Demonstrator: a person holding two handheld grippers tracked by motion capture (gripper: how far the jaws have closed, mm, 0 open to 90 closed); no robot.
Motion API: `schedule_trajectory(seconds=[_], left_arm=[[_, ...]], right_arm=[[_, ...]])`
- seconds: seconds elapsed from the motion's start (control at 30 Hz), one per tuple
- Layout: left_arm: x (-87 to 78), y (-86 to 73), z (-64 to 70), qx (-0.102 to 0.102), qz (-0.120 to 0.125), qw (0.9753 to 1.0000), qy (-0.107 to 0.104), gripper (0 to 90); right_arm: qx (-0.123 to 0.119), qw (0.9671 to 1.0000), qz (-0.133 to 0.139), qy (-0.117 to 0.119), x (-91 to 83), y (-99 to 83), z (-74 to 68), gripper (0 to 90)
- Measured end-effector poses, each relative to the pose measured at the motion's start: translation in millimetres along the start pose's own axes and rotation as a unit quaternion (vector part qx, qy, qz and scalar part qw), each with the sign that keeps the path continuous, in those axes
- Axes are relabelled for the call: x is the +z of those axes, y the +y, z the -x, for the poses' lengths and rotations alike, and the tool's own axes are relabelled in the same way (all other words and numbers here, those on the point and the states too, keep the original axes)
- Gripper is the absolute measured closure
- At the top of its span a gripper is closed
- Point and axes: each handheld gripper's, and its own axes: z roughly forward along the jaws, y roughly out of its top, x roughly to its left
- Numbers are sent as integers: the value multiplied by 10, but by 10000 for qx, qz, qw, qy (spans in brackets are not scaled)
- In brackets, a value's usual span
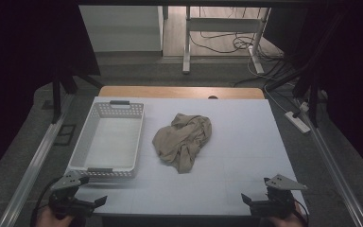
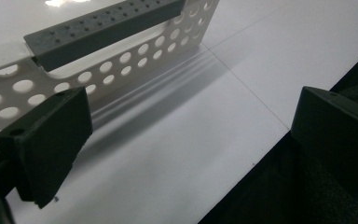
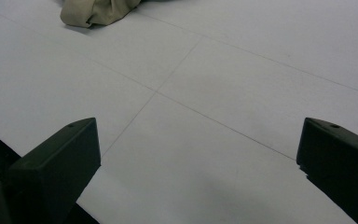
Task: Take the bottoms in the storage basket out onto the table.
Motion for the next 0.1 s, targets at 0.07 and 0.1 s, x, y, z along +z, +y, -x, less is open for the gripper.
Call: schedule_trajectory(seconds=[0.07,0.1], left_arm=[[4,6,-1,-8,-10,10000,-8,0],[7,8,-2,-11,-21,10000,-10,0]], right_arm=[[-7,10000,-2,-5,1,-1,0,0],[-13,10000,-16,-10,2,-2,2,0]])
